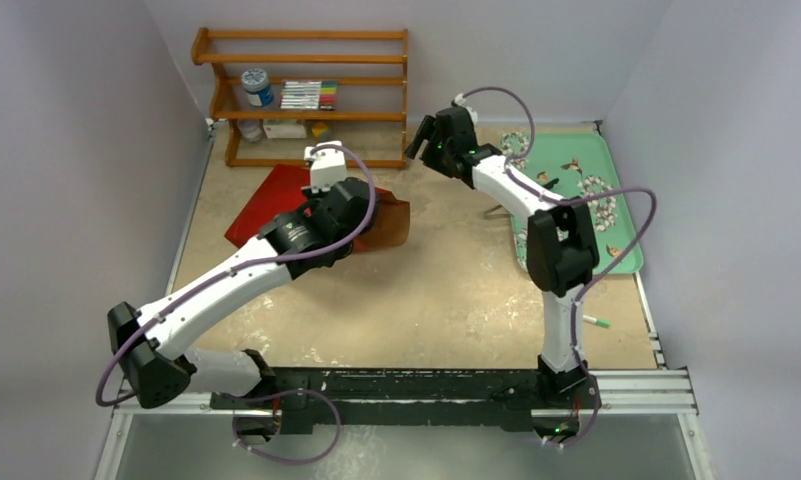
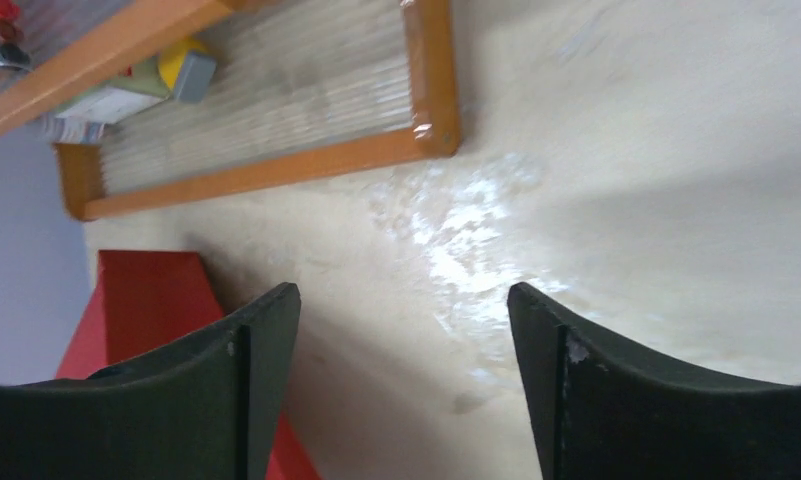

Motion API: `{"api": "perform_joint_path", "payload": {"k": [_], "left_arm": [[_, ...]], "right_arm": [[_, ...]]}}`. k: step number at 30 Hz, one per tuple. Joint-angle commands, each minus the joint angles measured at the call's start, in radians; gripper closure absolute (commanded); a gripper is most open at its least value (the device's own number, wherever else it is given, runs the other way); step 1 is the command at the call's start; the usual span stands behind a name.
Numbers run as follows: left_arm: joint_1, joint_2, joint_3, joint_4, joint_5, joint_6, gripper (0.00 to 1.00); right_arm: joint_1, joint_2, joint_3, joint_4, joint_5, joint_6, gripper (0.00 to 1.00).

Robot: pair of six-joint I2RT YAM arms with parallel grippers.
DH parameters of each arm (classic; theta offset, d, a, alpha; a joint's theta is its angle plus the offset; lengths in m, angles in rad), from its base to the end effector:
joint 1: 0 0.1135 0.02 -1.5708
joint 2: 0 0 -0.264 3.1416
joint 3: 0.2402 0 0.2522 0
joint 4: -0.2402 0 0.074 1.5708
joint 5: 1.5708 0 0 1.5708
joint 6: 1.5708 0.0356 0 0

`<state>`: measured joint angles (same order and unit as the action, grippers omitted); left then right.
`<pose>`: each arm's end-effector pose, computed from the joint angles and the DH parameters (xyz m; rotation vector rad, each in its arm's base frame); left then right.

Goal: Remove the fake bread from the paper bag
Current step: Adjust the paper bag at the center of the board.

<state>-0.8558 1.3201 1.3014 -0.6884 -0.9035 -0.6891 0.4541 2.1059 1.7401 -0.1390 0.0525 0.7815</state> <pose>0.2005 -0.1882 0.3623 -0.2704 1.9664 0.0501 0.4508 0.2180 0.2560 0.3834 2.1168 0.6890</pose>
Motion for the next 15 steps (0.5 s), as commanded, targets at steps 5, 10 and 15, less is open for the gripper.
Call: {"api": "perform_joint_path", "payload": {"k": [5, 10, 15], "left_arm": [[0.003, -0.134, -0.046, -0.070, -0.023, -0.058, 1.00], [0.003, -0.156, -0.049, -0.089, -0.035, -0.043, 1.00], [0.003, -0.191, -0.080, -0.068, -0.026, -0.030, 1.00]], "right_arm": [[-0.001, -0.248, -0.239, 0.170, 0.310, -0.098, 0.00], [-0.026, -0.262, -0.219, 0.038, 0.344, -0.023, 0.01], [-0.051, -0.155, -0.006, -0.393, 0.406, 0.151, 0.00]]}}
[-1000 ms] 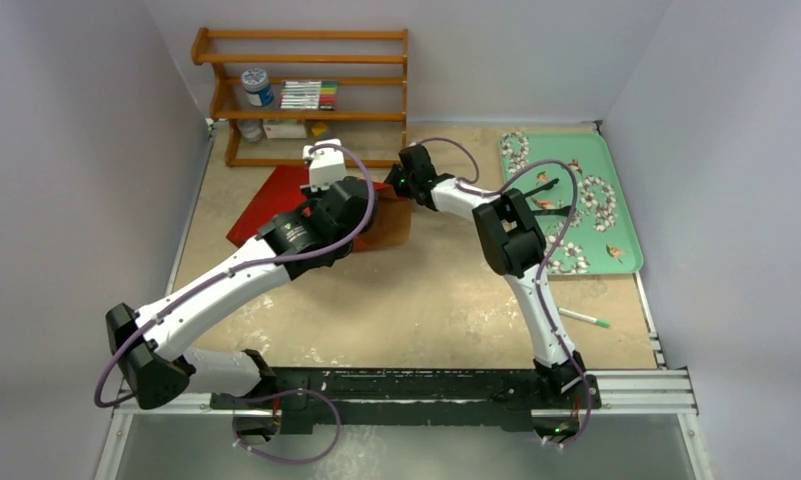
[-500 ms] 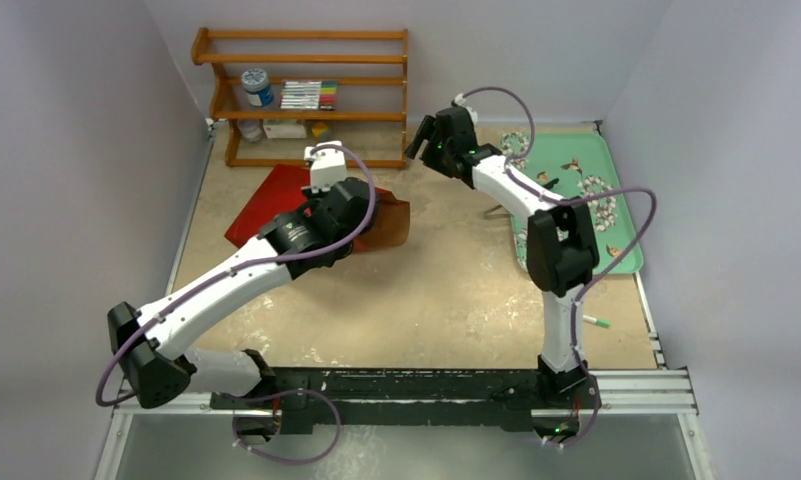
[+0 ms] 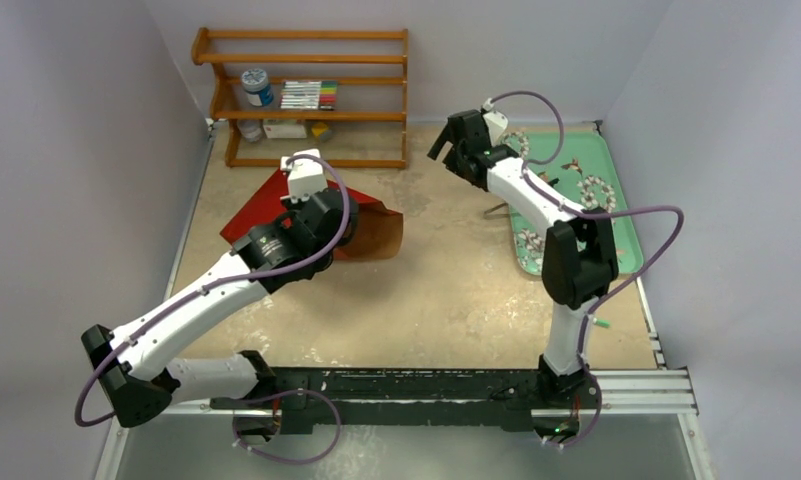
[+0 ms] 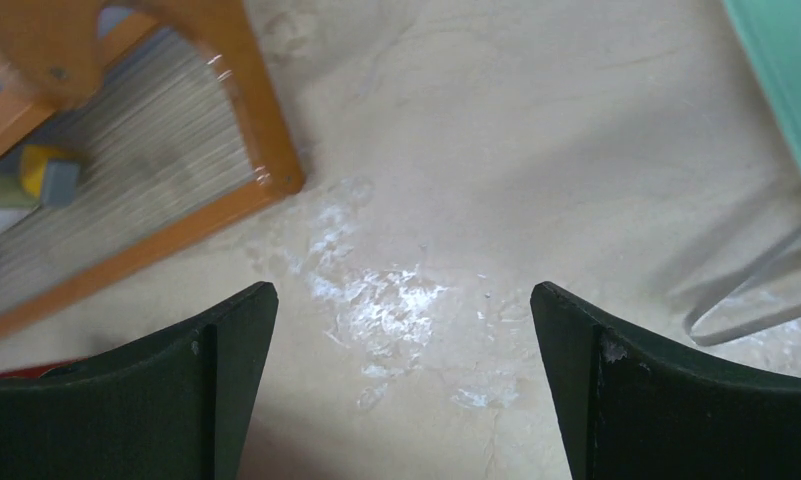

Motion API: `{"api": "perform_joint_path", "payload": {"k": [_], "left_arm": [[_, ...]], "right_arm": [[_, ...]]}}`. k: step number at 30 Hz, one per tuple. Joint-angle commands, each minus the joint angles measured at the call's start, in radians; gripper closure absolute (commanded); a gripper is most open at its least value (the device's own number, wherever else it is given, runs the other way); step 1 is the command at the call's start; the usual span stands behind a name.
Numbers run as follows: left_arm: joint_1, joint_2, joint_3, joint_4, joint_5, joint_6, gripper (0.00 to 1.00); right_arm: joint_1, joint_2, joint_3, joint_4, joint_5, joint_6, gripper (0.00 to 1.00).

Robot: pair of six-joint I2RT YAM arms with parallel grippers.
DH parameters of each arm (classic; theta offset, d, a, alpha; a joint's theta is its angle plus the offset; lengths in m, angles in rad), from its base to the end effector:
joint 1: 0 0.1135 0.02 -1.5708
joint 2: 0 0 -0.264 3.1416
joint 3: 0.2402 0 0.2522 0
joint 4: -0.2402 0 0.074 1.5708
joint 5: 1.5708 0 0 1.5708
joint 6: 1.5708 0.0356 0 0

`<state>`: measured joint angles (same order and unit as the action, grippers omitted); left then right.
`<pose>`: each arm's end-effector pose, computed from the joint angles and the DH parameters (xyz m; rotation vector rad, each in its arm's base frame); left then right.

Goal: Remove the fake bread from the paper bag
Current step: Adjust the paper bag at the center of the board, then adjust the container at the center of the board.

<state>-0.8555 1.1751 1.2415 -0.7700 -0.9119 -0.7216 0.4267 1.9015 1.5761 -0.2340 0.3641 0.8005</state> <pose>0.1732 -0.1565 0.3712 -0.3080 1.9541 0.0333 0.4130 0.1738 0.2848 0.6001 2.0221 0.3532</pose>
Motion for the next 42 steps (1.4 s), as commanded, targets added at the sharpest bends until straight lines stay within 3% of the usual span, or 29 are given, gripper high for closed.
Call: {"api": "perform_joint_path", "payload": {"k": [1, 4, 9, 15, 23, 31, 37, 42], "left_arm": [[0.003, -0.050, -0.026, 0.020, -0.013, 0.005, 1.00], [0.003, -0.068, -0.043, 0.037, -0.002, 0.010, 1.00], [0.003, -0.091, -0.059, 0.070, 0.018, 0.019, 1.00], [0.003, -0.107, -0.057, 0.081, 0.037, 0.035, 1.00], [0.003, -0.120, -0.046, 0.061, 0.064, 0.037, 1.00], [0.003, -0.097, -0.004, 0.024, 0.049, 0.046, 1.00], [0.003, -0.094, -0.002, 0.024, 0.032, 0.054, 1.00], [0.003, -0.086, -0.014, 0.040, 0.025, 0.067, 1.00]], "right_arm": [[-0.023, 0.059, 0.179, -0.358, 0.115, 0.161, 0.00], [-0.040, 0.057, 0.187, -0.472, 0.163, 0.238, 0.00], [-0.119, 0.014, 0.094, -0.509, 0.156, 0.311, 0.00], [-0.183, 0.015, 0.071, -0.385, 0.161, 0.244, 0.03], [-0.304, 0.196, 0.288, -0.344, 0.094, 0.184, 0.08], [-0.328, 0.518, 0.703, -0.432, 0.004, -0.007, 0.08], [-0.334, 0.540, 0.678, -0.330, -0.024, -0.106, 0.10], [-0.341, 0.601, 0.734, -0.350, -0.092, -0.179, 0.16]]}}
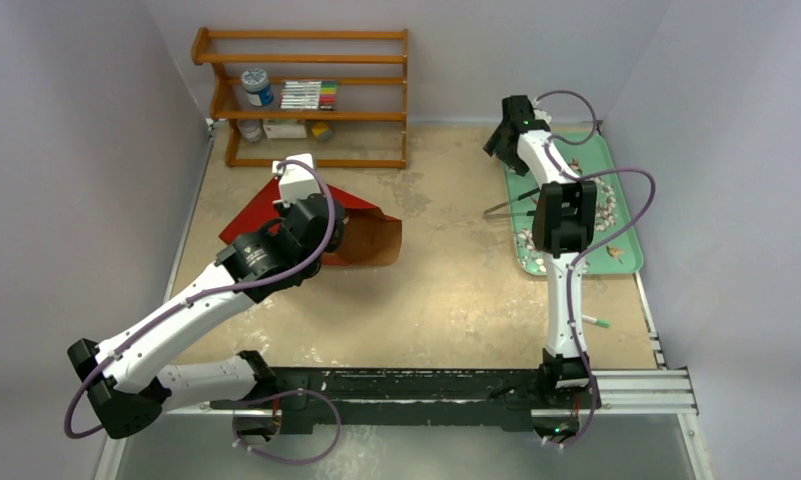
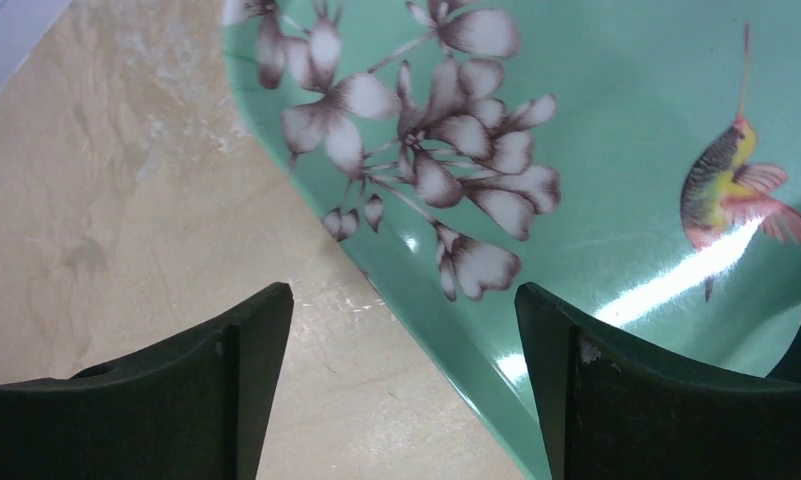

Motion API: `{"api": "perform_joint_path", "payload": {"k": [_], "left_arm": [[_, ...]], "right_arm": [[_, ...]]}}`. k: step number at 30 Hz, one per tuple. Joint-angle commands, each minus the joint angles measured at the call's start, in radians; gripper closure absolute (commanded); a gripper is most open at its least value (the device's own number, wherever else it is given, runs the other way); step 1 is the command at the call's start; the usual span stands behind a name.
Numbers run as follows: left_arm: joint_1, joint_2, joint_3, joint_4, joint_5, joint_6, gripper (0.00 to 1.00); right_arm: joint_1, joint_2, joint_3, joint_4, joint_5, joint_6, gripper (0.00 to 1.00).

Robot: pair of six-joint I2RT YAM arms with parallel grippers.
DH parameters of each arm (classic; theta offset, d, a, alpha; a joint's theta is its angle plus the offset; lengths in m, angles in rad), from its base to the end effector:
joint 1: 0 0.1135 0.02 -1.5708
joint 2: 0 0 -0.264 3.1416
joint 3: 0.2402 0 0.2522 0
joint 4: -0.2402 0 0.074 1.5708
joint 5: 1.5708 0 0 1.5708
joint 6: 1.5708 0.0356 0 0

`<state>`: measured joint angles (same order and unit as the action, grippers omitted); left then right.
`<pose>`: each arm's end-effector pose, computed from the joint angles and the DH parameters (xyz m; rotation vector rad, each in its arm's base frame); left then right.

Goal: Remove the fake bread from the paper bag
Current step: Adjust the container at the center of the board.

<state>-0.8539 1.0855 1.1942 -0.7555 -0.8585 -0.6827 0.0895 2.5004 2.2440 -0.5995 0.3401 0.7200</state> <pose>0.1593 -0.1417 0.3746 -0.2727 1.9569 -0.0325 0.5531 0.0377 0.1861 0.8750 2.1952 -0.0254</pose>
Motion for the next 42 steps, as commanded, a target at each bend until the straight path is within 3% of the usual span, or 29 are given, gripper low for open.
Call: {"api": "perform_joint_path", "payload": {"k": [1, 8, 11, 13, 15, 16, 18, 30, 42], "left_arm": [[0.001, 0.005, 0.033, 0.031, -0.029, 0.032, 1.00], [0.001, 0.020, 0.052, 0.057, -0.030, 0.056, 1.00], [0.001, 0.022, 0.054, 0.067, -0.031, 0.059, 1.00], [0.001, 0.019, 0.054, 0.071, -0.033, 0.060, 1.00], [0.001, 0.018, 0.055, 0.073, -0.039, 0.059, 1.00], [0.001, 0.018, 0.056, 0.072, -0.043, 0.058, 1.00], [0.002, 0.019, 0.056, 0.067, -0.055, 0.051, 1.00], [0.008, 0.060, 0.102, 0.041, -0.101, 0.041, 1.00], [0.036, 0.077, 0.140, 0.024, -0.105, 0.057, 1.00]], "right_arm": [[-0.004, 0.015, 0.074, 0.004, -0.078, -0.110, 0.18], [-0.004, 0.003, -0.038, 0.034, -0.156, -0.207, 0.34], [-0.004, 0.005, -0.062, 0.034, -0.188, -0.235, 0.50], [-0.004, 0.003, -0.075, 0.042, -0.241, -0.258, 0.68], [-0.004, 0.000, -0.081, 0.036, -0.244, -0.268, 0.75], [-0.004, -0.006, -0.088, 0.047, -0.239, -0.276, 0.85], [-0.001, -0.018, -0.104, 0.057, -0.258, -0.305, 0.97], [0.166, -0.159, -0.276, 0.036, -0.239, -0.424, 1.00], [0.320, -0.413, -0.626, 0.107, -0.264, -0.419, 1.00]]}}
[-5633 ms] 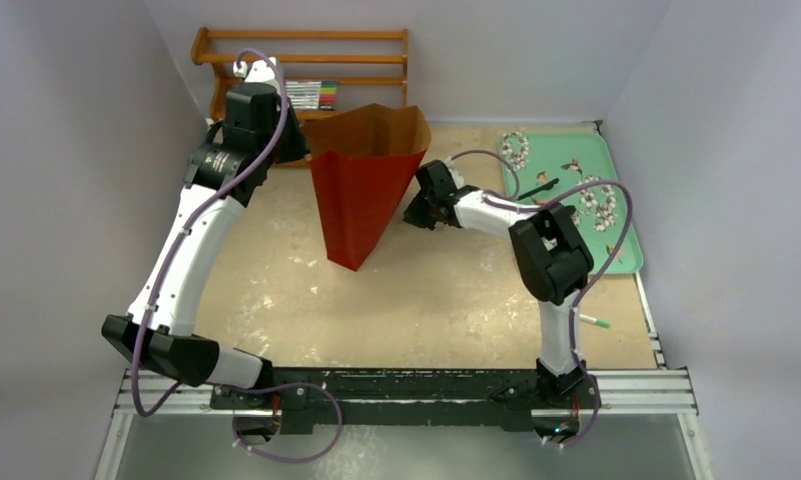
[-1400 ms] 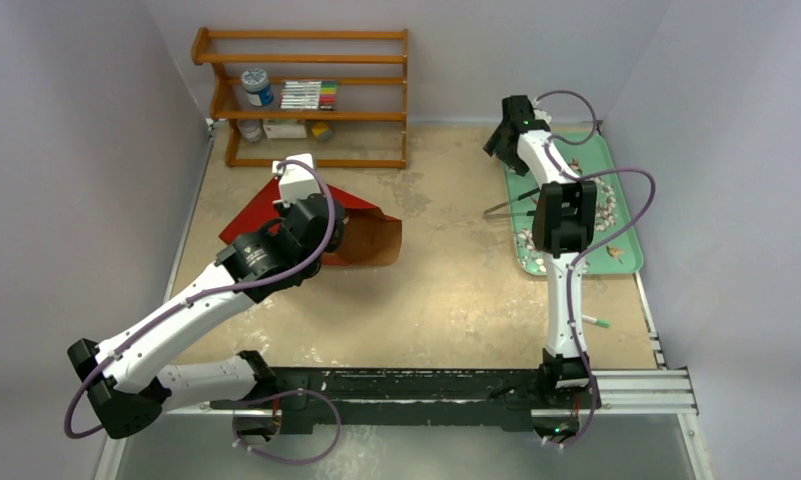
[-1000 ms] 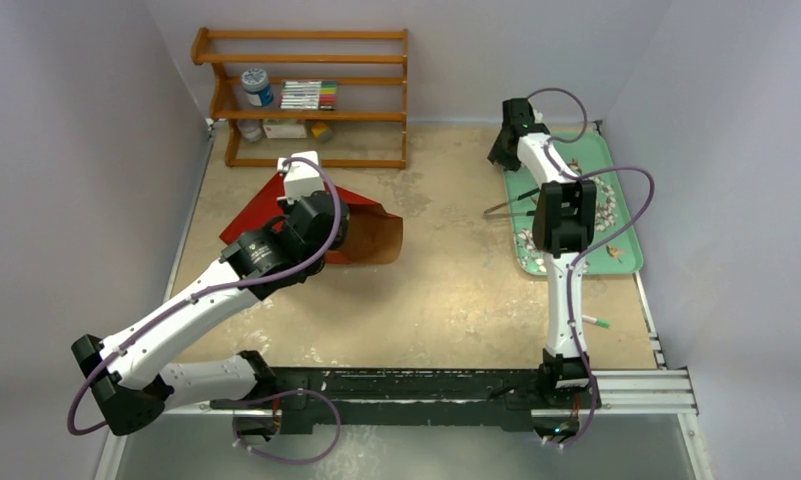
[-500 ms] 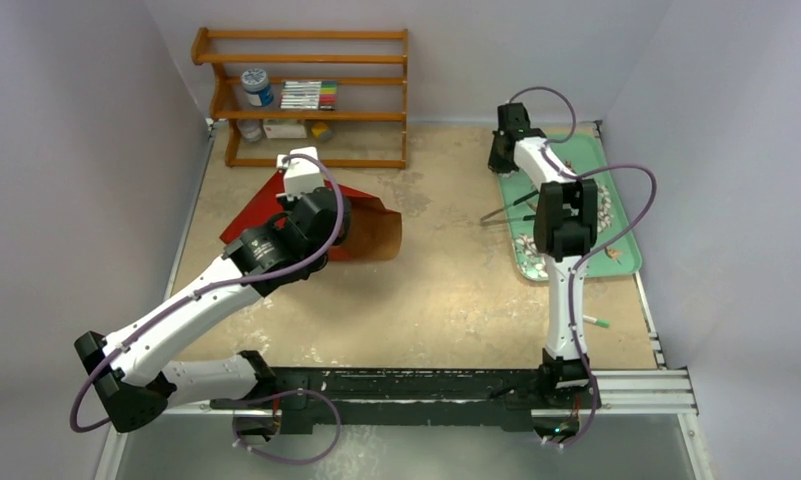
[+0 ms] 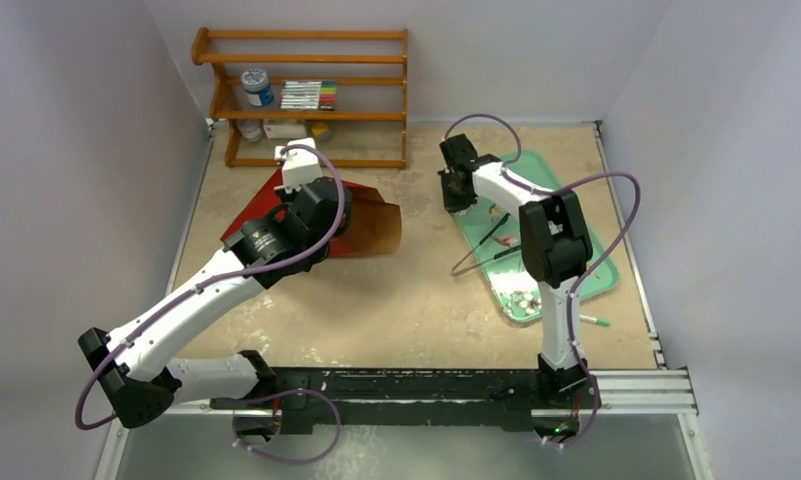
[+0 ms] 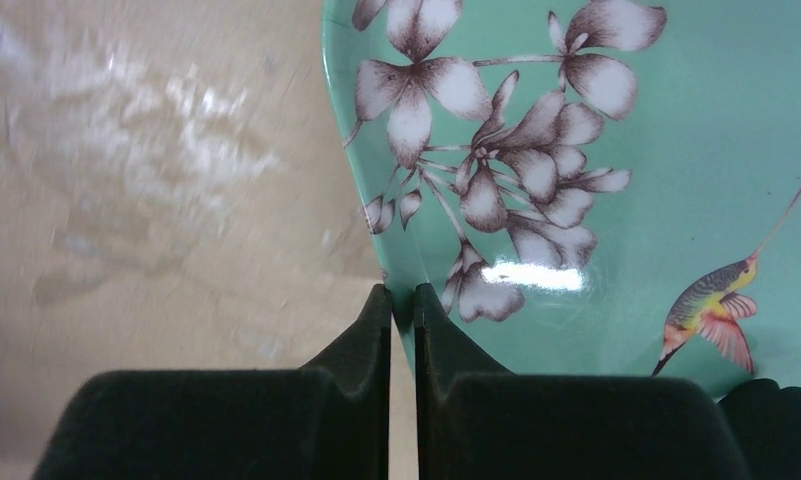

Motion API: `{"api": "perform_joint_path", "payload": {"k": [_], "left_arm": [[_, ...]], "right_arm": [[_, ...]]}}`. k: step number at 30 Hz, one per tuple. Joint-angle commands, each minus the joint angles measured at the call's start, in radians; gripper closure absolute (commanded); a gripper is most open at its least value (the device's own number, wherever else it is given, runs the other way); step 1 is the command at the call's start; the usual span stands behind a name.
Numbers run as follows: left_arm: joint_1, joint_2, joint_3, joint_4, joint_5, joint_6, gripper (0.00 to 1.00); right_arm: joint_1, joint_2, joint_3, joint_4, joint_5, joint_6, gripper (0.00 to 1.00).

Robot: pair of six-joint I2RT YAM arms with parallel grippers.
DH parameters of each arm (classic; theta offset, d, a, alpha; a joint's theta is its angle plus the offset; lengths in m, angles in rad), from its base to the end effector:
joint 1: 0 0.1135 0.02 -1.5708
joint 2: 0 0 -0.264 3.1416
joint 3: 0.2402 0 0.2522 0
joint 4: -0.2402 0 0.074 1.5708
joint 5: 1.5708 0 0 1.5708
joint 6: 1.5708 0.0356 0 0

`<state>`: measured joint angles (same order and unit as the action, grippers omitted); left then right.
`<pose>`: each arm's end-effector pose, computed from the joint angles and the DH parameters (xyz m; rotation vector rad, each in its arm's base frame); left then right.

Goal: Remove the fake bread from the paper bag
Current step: Adjust the container at the center of the board.

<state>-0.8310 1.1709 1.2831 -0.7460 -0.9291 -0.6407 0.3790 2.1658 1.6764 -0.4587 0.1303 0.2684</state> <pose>0.1766 -0.1512 0.3873 -0.2951 1.9109 0.0596 0.4441 0.1719 0.1811 -0.0861 2.5087 0.1016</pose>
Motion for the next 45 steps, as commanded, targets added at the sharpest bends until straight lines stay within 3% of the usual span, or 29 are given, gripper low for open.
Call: {"api": "perform_joint_path", "payload": {"k": [1, 10, 15, 18, 22, 26, 32, 38, 45], "left_arm": [[0.018, -0.009, 0.050, 0.013, -0.034, 0.017, 1.00], [0.049, -0.015, 0.059, -0.004, -0.033, 0.021, 1.00], [0.058, -0.011, 0.055, -0.004, -0.028, 0.024, 1.00], [0.065, -0.010, 0.055, -0.003, -0.027, 0.033, 1.00], [0.077, -0.015, 0.059, 0.003, -0.016, 0.042, 1.00], [0.079, -0.022, 0.065, 0.004, 0.002, 0.043, 1.00], [0.078, -0.053, 0.056, -0.016, 0.010, 0.034, 1.00], [0.078, -0.080, 0.042, -0.037, 0.010, 0.029, 1.00], [0.079, -0.082, 0.046, -0.044, 0.022, 0.042, 1.00]], "right_arm": [[0.048, -0.091, -0.068, -0.037, -0.056, 0.027, 1.00], [0.181, -0.139, -0.104, -0.048, -0.033, -0.032, 1.00], [0.188, -0.204, -0.090, -0.027, 0.018, 0.035, 0.63], [0.187, -0.245, -0.057, -0.022, 0.032, 0.070, 0.51], [0.187, -0.287, -0.017, -0.050, 0.062, 0.173, 0.53], [0.161, -0.280, -0.001, -0.076, 0.135, 0.304, 0.62], [0.056, -0.205, 0.036, -0.139, 0.125, 0.510, 0.89], [-0.054, -0.164, 0.065, -0.119, 0.110, 0.633, 0.90], [-0.148, -0.031, 0.187, -0.131, 0.087, 0.664, 0.81]]}}
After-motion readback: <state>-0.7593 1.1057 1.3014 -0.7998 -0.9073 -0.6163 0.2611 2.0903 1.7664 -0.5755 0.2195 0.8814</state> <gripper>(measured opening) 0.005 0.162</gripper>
